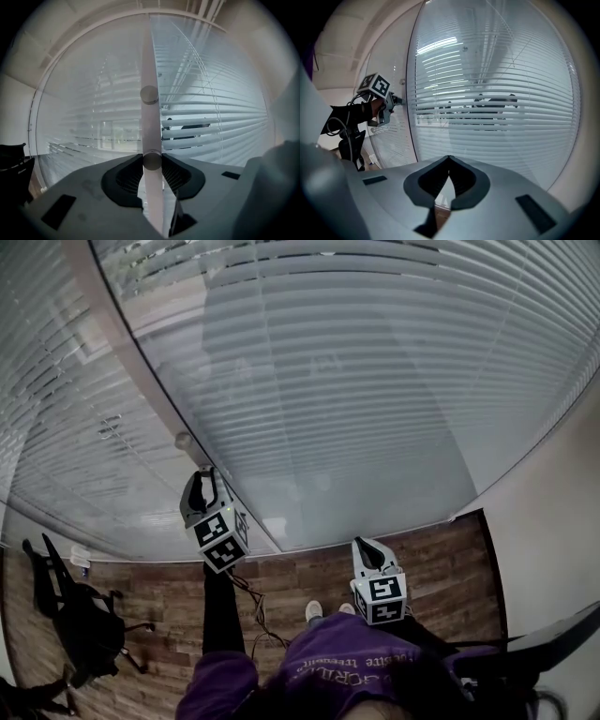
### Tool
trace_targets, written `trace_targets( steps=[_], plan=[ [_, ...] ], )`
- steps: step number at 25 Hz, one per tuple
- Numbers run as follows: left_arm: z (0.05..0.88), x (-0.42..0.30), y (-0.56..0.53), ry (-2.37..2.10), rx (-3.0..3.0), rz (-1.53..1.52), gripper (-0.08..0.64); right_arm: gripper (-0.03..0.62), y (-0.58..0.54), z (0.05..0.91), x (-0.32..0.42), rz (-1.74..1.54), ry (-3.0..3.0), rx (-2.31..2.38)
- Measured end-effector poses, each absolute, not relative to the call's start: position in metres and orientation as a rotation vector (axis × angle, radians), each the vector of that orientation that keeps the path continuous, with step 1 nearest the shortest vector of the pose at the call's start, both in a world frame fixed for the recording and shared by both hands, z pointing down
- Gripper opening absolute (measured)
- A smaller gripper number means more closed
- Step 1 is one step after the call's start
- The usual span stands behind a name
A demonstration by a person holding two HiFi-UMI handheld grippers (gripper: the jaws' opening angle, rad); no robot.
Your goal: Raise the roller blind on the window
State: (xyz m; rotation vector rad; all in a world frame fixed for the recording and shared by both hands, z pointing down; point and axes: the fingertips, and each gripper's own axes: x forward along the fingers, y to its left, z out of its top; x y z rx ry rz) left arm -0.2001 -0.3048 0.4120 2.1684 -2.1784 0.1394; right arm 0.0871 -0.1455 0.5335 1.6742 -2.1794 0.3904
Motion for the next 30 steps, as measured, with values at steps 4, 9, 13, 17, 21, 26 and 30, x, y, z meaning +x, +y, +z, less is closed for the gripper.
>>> trace_targets(
  steps=[4,9,13,17,21,26,30],
  plan=[
    [0.4112,-0.1973,-0.3044,-2.208,2.239,0.322,0.116,-0.002,-0.146,0.5332,0.0869,0.386,-2.182,1.673],
    [0.4173,-0.1948,-0.3054,-2.237,2.292,0.565,0.115,-0.002,-0.1473,0.5327,0.0852,0.378,-2.187,1.666],
    [0.4178,-0.1928,-0.3061,-2.277,2.329,0.767,0.115,-0.002,-0.1477,0.5307,0.0827,0.382,-2.197,1.662],
    [0.418,-0.1936,-0.3059,-2.269,2.35,0.833,0.115,-0.002,-0.1465,0.5309,0.0807,0.371,-2.189,1.661],
    [0.4185,-0.1942,-0.3056,-2.271,2.348,0.863,0.115,-0.002,-0.1461,0.5297,0.0788,0.369,-2.191,1.659],
    [0.4184,-0.1957,-0.3071,-2.288,2.345,0.889,0.115,-0.002,-0.1494,0.5274,0.0803,0.371,-2.196,1.663],
    [0.4197,-0.1938,-0.3078,-2.295,2.357,0.952,0.115,-0.002,-0.1496,0.529,0.0845,0.384,-2.191,1.679]
  ],
)
